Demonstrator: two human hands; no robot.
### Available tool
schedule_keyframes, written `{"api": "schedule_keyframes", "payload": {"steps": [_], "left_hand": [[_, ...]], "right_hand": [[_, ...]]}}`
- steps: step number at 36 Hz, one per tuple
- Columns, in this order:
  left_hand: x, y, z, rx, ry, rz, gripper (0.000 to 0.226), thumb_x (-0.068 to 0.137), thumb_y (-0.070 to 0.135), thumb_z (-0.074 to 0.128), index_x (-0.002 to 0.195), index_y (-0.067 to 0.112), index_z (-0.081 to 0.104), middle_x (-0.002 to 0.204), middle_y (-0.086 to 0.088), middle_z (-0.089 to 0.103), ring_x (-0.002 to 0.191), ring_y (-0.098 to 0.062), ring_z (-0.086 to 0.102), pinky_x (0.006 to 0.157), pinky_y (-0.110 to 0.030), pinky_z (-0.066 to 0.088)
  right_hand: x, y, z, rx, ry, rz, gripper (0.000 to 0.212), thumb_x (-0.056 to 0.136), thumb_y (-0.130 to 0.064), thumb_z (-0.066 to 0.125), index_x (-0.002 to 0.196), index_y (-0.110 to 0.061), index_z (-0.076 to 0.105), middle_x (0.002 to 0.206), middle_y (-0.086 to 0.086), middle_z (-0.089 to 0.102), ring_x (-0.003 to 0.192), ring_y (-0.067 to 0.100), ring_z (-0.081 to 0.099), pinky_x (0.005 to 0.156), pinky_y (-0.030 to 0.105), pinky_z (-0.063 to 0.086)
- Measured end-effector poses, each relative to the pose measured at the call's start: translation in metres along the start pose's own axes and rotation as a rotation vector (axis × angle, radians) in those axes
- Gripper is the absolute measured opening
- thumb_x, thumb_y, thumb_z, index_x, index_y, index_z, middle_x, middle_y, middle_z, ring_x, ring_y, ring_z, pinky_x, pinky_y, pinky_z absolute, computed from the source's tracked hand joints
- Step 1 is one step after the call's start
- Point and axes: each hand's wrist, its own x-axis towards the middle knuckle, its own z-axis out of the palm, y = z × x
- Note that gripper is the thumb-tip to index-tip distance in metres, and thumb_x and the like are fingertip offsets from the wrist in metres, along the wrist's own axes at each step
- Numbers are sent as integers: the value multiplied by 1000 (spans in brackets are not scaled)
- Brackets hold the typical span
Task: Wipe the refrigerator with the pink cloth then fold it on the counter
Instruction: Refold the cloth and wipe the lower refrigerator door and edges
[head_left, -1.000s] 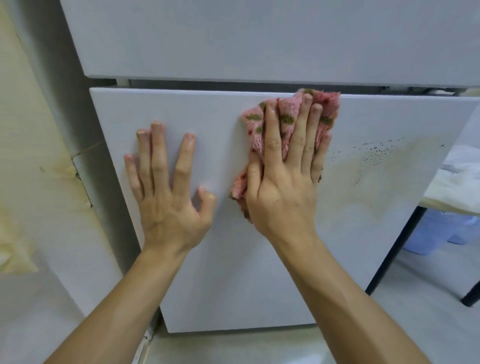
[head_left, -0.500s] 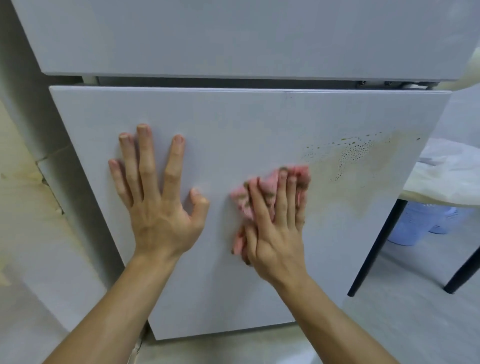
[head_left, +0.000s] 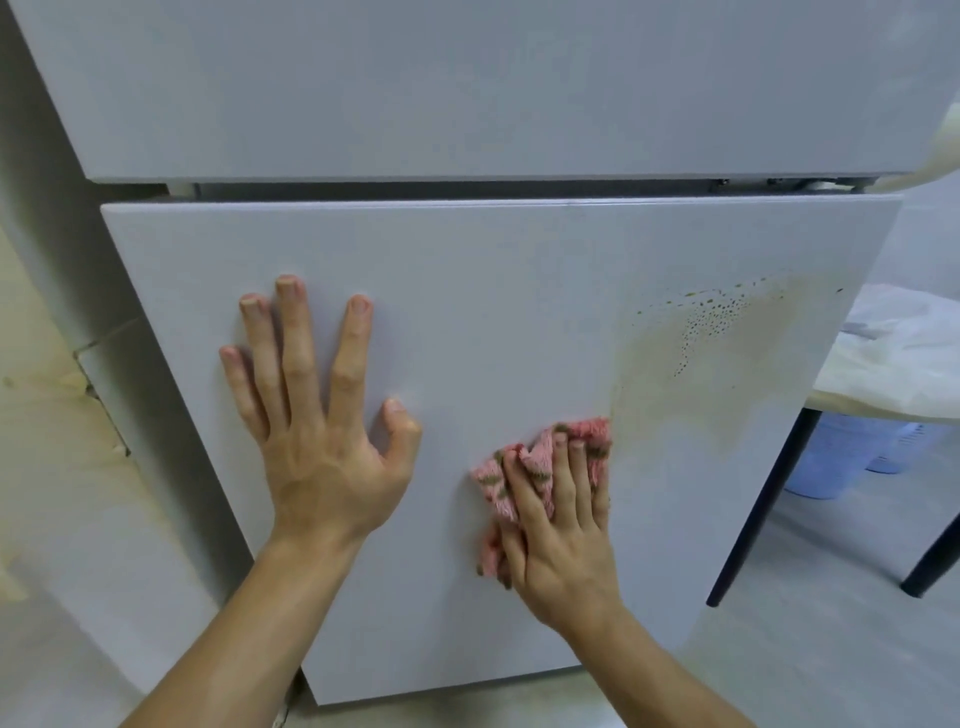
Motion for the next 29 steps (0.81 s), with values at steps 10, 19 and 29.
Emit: {"api": "schedule_keyframes", "payload": {"steps": [10,19,29], "left_hand": [[1,6,2,-19,-3,-13,78,87,19,59,161,7,37,165,-37,21,153,-57,14,124,-71,7],[0,2,0,-21,-12,5,75,92,24,58,162,10,35,167,-34,20,154,-55,12,126,-66,5],[0,3,6,-22,19,5,76,87,20,56,160,7,38,167,-34,21,154,-56,14,124,-70,7]], "right_hand": [[110,-26,-44,79,90,50,62,106,-29,43,164,-23,23,172,22,9,162,37,6,131,54,5],[150,-47,-44,164,292,174,63,98,-22,54,158,-16,36,169,20,18,160,37,16,130,57,14],[33,-25,-4,56,0,-18,80,100,-37,52,168,-33,11,177,5,-1,163,25,8,132,45,2]]}}
